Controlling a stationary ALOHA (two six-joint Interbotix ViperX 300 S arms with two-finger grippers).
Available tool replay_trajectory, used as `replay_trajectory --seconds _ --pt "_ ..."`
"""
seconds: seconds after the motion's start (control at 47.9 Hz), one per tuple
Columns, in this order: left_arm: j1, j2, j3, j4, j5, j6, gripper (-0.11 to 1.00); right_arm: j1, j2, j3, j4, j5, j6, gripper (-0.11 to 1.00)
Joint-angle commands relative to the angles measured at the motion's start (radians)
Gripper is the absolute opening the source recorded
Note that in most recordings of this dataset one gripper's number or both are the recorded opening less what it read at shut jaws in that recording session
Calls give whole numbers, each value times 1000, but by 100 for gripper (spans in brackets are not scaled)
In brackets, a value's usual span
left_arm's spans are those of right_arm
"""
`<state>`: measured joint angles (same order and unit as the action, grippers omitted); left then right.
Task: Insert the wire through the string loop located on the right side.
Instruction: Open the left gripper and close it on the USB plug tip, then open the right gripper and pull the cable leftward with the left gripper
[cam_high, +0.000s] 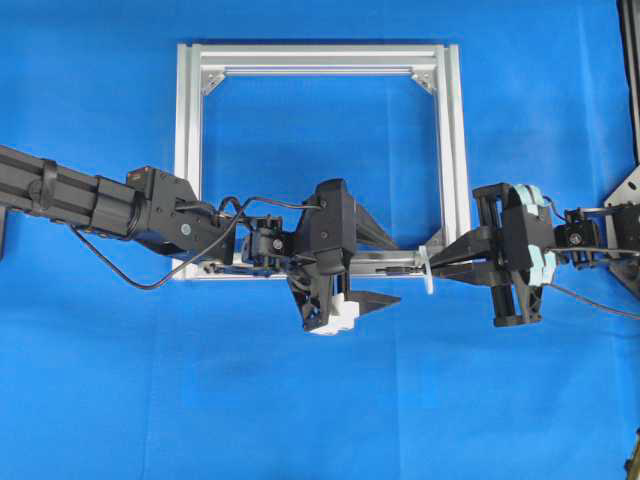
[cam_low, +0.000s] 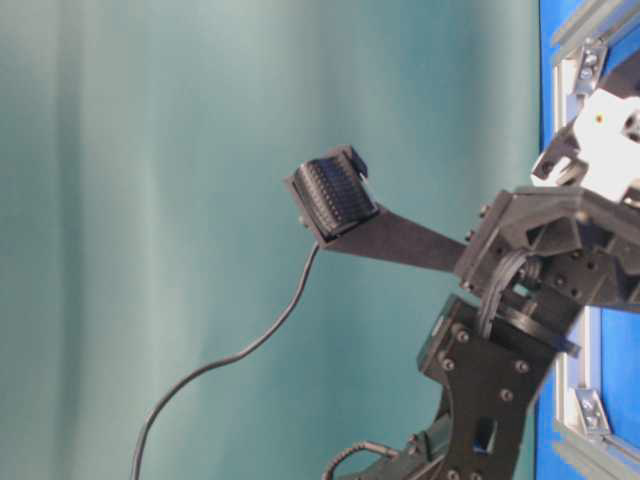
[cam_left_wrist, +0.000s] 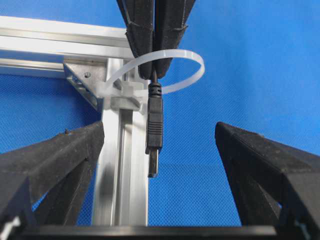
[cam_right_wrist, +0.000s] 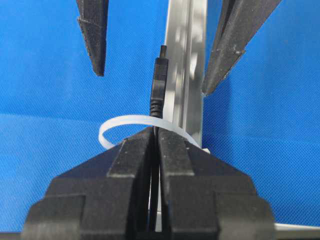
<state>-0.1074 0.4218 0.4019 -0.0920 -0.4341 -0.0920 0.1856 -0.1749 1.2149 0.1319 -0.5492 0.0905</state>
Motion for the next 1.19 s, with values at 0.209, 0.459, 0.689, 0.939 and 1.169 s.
replay_trajectory --seconds 0.209,0.459,0.689,0.939,1.169 --pt "2 -17 -35 8 29 9 37 -2 -6 -18 -2 -11 -2 -4" --pt "2 -17 -34 8 29 9 8 -2 -6 -23 -3 -8 -2 -4" --pt "2 -17 -35 8 29 9 8 -2 -6 -25 -3 -6 -2 -4" --pt "2 -17 -35 8 29 8 8 -2 -6 -25 0 5 3 -4" --pt "2 -17 -35 6 29 8 8 -2 -6 -23 17 34 9 34"
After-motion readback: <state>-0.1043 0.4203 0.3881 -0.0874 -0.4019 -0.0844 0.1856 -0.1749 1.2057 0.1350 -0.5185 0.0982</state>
